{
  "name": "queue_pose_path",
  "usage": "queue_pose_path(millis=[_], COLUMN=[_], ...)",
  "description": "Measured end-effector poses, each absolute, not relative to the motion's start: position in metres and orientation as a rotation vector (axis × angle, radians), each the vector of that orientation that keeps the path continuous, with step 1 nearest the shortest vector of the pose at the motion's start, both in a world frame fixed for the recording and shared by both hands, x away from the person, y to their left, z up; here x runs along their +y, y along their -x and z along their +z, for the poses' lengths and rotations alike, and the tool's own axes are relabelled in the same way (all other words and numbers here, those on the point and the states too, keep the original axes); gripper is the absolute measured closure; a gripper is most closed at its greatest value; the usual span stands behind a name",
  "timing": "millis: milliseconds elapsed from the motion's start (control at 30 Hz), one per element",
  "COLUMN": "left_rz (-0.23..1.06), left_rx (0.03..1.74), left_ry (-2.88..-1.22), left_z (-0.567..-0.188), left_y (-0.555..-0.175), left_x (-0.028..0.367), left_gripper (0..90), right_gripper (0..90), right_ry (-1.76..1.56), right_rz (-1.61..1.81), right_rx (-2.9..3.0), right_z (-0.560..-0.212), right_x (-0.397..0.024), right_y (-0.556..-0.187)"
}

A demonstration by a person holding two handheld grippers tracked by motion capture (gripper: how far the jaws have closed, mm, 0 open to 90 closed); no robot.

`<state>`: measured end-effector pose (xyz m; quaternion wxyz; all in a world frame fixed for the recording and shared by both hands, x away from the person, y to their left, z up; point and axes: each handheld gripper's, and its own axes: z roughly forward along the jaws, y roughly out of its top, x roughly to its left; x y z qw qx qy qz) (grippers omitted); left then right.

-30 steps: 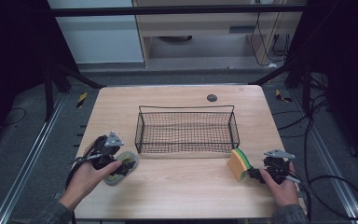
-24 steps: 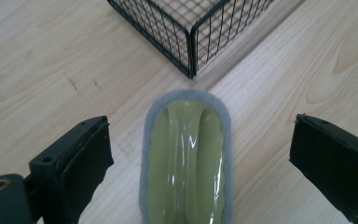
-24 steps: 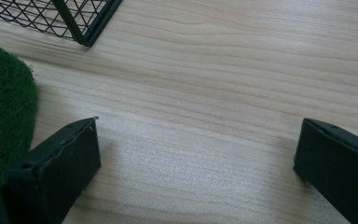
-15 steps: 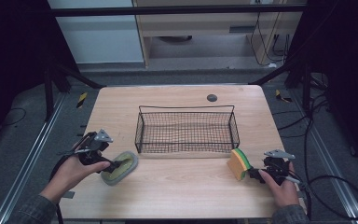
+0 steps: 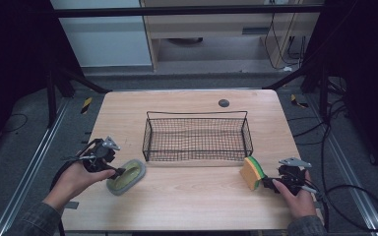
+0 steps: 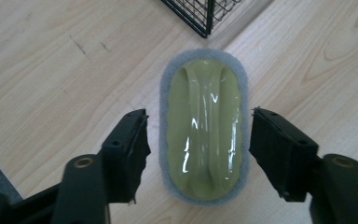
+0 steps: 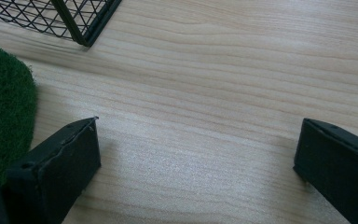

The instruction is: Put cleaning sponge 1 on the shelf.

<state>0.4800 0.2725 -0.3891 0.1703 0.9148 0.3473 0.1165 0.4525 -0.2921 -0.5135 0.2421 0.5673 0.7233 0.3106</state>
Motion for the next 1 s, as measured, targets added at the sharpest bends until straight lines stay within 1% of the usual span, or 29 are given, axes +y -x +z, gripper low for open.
queue_pose_path(millis=[33,67,233,333,467,600,1000], left_rz=[0.324,0.290,0.255,0.238,0.179,0.164,0.109], left_rx=[0.983,0.973,1.005,1.020,1.046,1.042,1.043], left_ry=[-2.614,-2.638,-2.699,-2.715,-2.733,-2.755,-2.803], left_z=[-0.389,-0.390,-0.398,-0.403,-0.410,-0.414,-0.427], left_y=[-0.480,-0.482,-0.488,-0.492,-0.498,-0.501,-0.512], left_x=[0.271,0.269,0.264,0.263,0.262,0.258,0.251], left_gripper=[40.3,43.1,46.9,48.0,50.0,53.6,57.9], right_gripper=[0.5,0.5,0.5,0.5,0.5,0.5,0.5], right_ry=[-1.552,-1.552,-1.553,-1.553,-1.550,-1.549,-1.541], right_rz=[0.850,0.850,0.850,0.850,0.849,0.851,0.853], right_rx=[1.977,1.977,1.977,1.977,1.978,1.980,1.989], right_z=[-0.513,-0.514,-0.513,-0.513,-0.513,-0.513,-0.514], right_x=[-0.292,-0.292,-0.292,-0.292,-0.292,-0.292,-0.293], right_y=[-0.452,-0.452,-0.452,-0.452,-0.452,-0.452,-0.452])
